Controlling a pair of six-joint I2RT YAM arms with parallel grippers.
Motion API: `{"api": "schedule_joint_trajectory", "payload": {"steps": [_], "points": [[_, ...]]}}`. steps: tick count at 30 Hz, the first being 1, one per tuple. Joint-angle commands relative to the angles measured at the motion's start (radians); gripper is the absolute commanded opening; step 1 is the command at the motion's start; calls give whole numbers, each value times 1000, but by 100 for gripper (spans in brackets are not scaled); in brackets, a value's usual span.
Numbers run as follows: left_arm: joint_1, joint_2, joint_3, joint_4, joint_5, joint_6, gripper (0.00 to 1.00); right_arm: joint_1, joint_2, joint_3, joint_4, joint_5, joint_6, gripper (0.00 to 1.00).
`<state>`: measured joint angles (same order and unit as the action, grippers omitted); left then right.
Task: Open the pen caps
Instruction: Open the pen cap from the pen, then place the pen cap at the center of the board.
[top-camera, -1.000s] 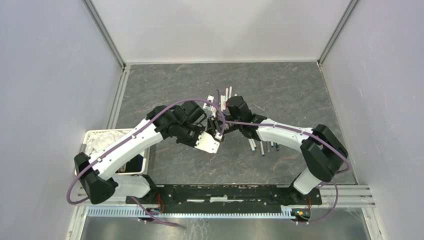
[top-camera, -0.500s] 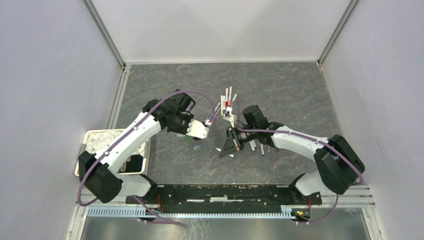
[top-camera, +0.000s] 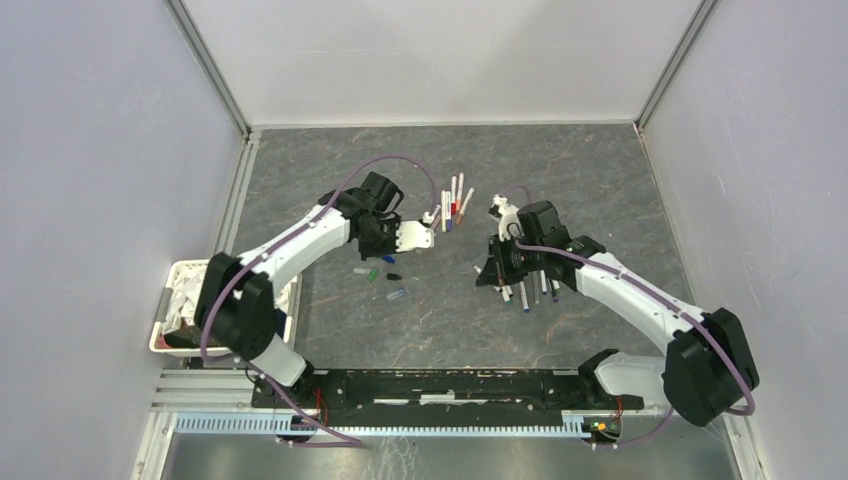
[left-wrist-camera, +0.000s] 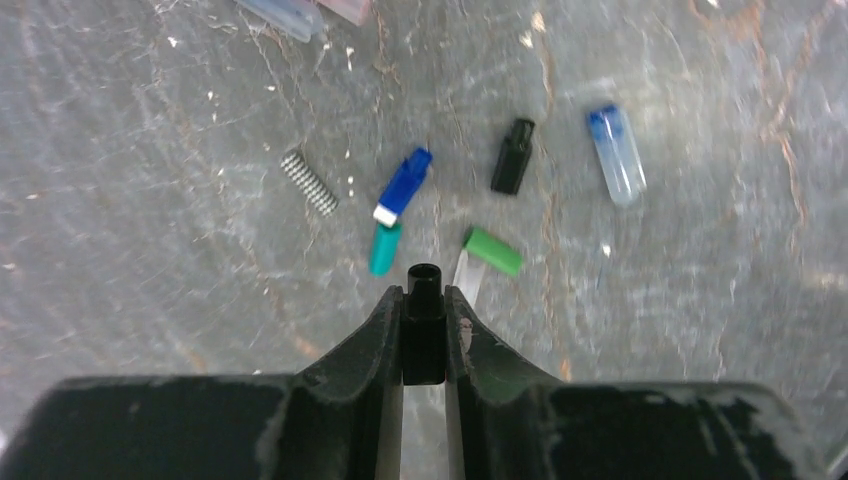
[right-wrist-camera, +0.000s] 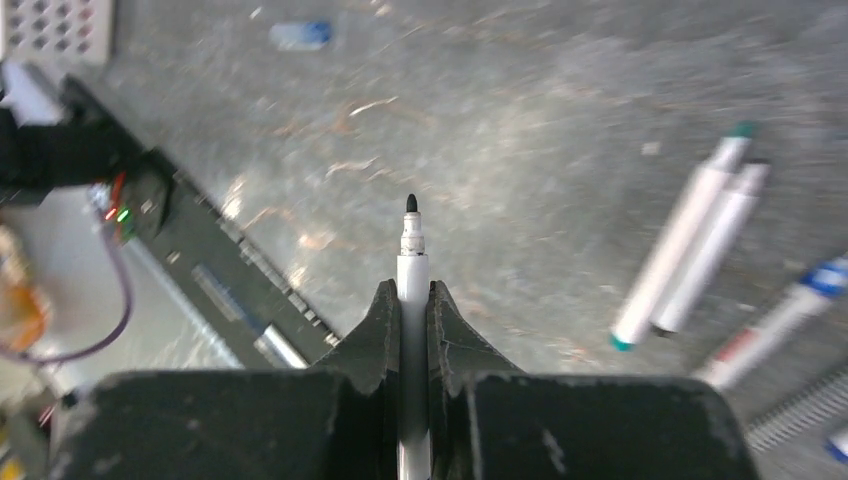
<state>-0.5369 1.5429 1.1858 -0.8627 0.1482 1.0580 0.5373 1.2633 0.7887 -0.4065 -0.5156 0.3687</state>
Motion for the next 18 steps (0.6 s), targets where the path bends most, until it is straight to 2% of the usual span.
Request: {"api": "schedule_joint_trajectory", "payload": {"steps": [1, 4, 7, 10, 14, 18], "points": [[-18, 88, 8, 163, 76, -199, 7, -13, -74, -9, 20, 314, 0, 0], [-30, 140, 11, 220, 63, -238, 8, -16, -91, -30, 28, 445, -10, 0], [-31, 181, -1, 257, 28, -258, 11, -17, -97, -67, 58, 509, -6, 0], [-32, 192, -38, 277, -6, -259, 21, -19, -89, -100, 88, 571, 13, 0], [-32, 175, -74, 290, -21, -258, 29, -20, -66, -108, 121, 635, 20, 0], [-32, 155, -73, 291, -9, -281, 43, -19, -27, -101, 159, 649, 27, 0]]}}
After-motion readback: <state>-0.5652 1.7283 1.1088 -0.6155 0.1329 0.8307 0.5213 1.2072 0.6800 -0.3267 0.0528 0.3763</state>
